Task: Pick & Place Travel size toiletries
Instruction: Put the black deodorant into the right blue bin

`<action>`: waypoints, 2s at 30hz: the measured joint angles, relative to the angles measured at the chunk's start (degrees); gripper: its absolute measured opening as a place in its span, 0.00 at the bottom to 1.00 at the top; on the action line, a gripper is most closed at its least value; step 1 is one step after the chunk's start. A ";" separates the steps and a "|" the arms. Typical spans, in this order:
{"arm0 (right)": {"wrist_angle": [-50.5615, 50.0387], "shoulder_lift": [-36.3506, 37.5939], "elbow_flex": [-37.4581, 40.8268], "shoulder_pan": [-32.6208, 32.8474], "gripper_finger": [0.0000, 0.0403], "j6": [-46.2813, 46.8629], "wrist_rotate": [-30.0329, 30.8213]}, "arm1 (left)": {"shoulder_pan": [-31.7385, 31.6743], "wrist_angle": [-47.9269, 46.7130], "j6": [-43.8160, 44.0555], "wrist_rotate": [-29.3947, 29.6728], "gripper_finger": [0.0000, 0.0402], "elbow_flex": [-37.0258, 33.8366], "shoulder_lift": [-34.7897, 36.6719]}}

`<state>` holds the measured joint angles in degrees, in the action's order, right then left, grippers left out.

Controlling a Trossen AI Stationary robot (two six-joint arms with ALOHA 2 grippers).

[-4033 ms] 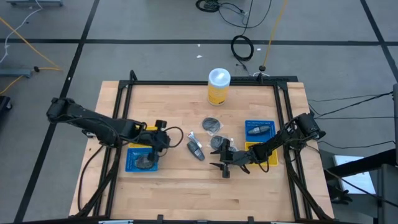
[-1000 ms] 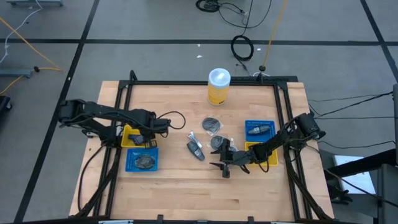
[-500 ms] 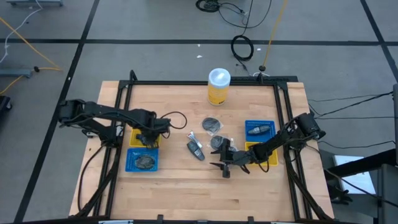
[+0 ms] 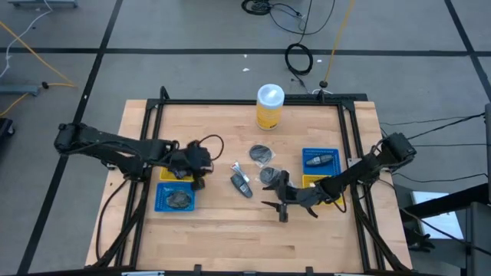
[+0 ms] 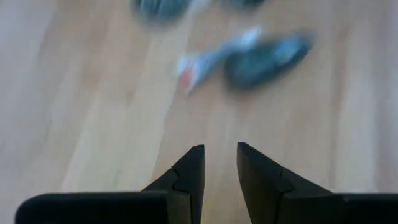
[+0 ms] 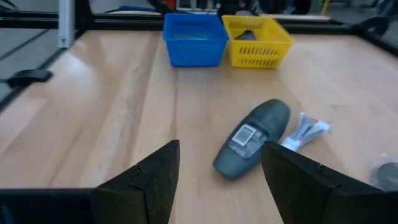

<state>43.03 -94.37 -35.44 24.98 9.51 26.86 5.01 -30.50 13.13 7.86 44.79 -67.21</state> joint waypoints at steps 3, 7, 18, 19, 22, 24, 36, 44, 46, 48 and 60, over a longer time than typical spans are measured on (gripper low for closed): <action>-0.07 -2.13 -1.58 0.27 0.54 -0.10 1.60 | 3.16 12.83 -3.34 2.90 0.22 -1.69 -0.15; -0.70 -6.96 -4.99 0.26 0.55 -2.62 1.50 | 6.19 31.07 -7.00 6.80 0.22 -6.16 -2.77; -20.83 -14.58 -19.20 -1.78 0.73 6.59 6.24 | 8.12 50.70 -9.34 8.74 0.22 -12.87 -13.68; -23.54 -15.45 -20.68 -2.02 0.74 8.31 6.89 | 8.14 50.19 -8.98 9.90 0.22 -12.89 -14.50; -28.18 -18.44 -24.57 -2.46 0.75 11.87 7.75 | 7.77 49.58 -7.64 14.46 0.22 -12.96 -17.00; -28.70 -20.00 -26.65 -2.65 0.74 12.49 7.79 | 7.04 47.46 -6.48 16.76 0.22 -12.98 -17.42; -31.00 -21.92 -28.47 -5.35 0.66 18.73 5.80 | 0.04 47.98 -4.51 2.25 0.22 -12.93 -21.81; -31.93 -21.84 -27.49 -6.24 0.64 18.49 3.32 | 1.04 54.81 -5.62 -0.84 0.22 -12.72 -26.91; -31.75 -21.90 -27.49 -6.26 0.64 18.40 2.99 | 1.74 56.21 -6.30 -1.86 0.22 -12.74 -27.51; -31.46 -21.90 -27.49 -6.26 0.64 18.33 2.94 | 2.33 56.99 -7.35 -3.75 0.22 -12.74 -27.55; -31.35 -21.92 -27.47 -7.57 0.57 17.90 2.85 | 4.93 59.90 -8.51 -5.12 0.22 -12.72 -27.49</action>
<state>11.68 -116.29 -62.92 17.41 27.40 29.72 9.93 29.40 4.62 2.74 32.08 -94.70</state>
